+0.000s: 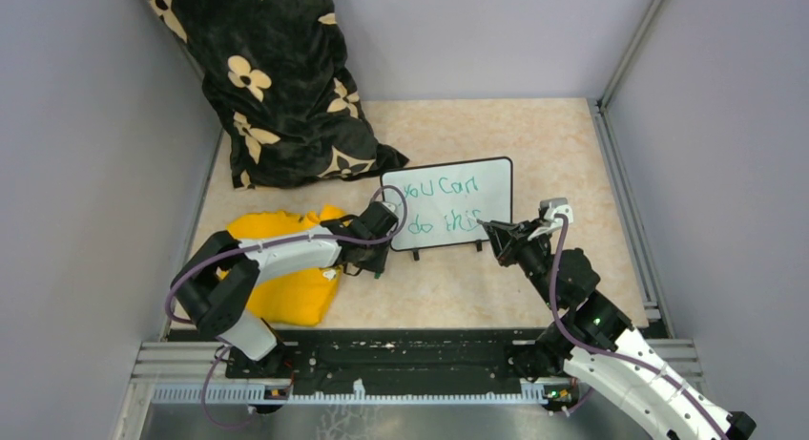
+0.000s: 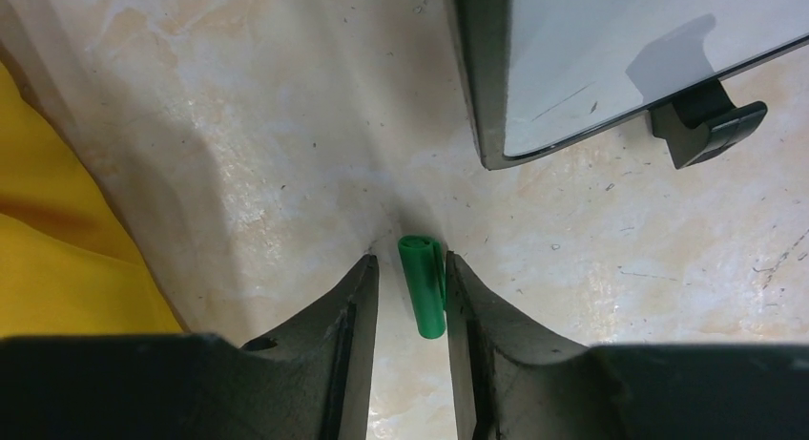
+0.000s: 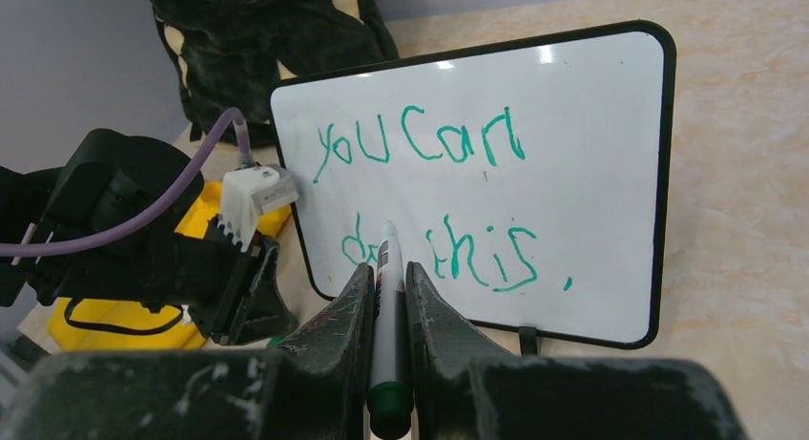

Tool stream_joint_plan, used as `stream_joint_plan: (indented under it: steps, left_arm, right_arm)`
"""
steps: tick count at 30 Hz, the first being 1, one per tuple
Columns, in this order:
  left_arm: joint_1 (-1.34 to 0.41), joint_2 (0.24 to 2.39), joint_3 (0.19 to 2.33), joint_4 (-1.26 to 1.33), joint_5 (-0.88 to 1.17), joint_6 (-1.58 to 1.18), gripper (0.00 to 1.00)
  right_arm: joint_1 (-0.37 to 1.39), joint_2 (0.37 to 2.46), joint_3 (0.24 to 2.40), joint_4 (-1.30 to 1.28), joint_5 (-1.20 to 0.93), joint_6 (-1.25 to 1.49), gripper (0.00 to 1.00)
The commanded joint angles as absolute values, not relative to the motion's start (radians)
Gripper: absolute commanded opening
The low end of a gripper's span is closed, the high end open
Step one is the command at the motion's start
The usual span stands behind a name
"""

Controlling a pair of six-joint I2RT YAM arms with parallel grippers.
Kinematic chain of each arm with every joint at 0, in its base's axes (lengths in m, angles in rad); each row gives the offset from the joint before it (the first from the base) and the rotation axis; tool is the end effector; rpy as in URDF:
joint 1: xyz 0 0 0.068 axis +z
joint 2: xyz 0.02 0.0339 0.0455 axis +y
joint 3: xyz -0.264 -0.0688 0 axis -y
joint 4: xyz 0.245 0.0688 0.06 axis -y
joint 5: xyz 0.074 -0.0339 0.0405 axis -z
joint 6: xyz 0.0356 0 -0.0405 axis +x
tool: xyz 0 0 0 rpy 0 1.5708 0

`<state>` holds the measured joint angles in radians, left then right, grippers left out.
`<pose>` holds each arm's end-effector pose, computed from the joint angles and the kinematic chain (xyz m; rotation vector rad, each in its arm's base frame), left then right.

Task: Write a sentence on the whiteboard
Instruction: Close the whiteboard marker at the center of the board.

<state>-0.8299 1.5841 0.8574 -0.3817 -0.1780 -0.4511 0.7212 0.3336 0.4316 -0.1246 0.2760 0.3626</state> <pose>0.2038 -0.2135 0.1620 0.4461 2.6238 -0.1839 0.0941 0.0698 0.2808 -0.0732 1.6299 0.6196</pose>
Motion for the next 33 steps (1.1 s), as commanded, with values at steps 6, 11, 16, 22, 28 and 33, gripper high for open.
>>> stream_joint_plan:
  steps: [6, 11, 16, 22, 28, 33]
  left_arm:
    - [-0.878, 1.630, 0.856, -0.431, -0.276, -0.439, 0.36]
    - [-0.880, 1.632, 0.845, -0.416, -0.249, -0.448, 0.34]
    - [-0.880, 1.630, 0.837, -0.405, -0.226, -0.457, 0.24]
    - [-0.881, 1.599, 0.826, -0.402, -0.222, -0.470, 0.13]
    - [-0.879, 1.497, 0.828, -0.411, -0.261, -0.491, 0.00]
    - [-0.877, 1.392, 0.852, -0.429, -0.311, -0.499, 0.00]
  right_arm:
    - [0.710, 0.320, 0.439, -0.084, 0.287, 0.362, 0.00]
    - [0.709, 0.318, 0.437, -0.086, 0.286, 0.362, 0.00]
    - [0.710, 0.312, 0.437, -0.087, 0.287, 0.364, 0.00]
    - [0.710, 0.313, 0.437, -0.088, 0.286, 0.364, 0.00]
    - [0.709, 0.313, 0.440, -0.093, 0.286, 0.364, 0.00]
    - [0.710, 0.313, 0.443, -0.100, 0.287, 0.363, 0.00]
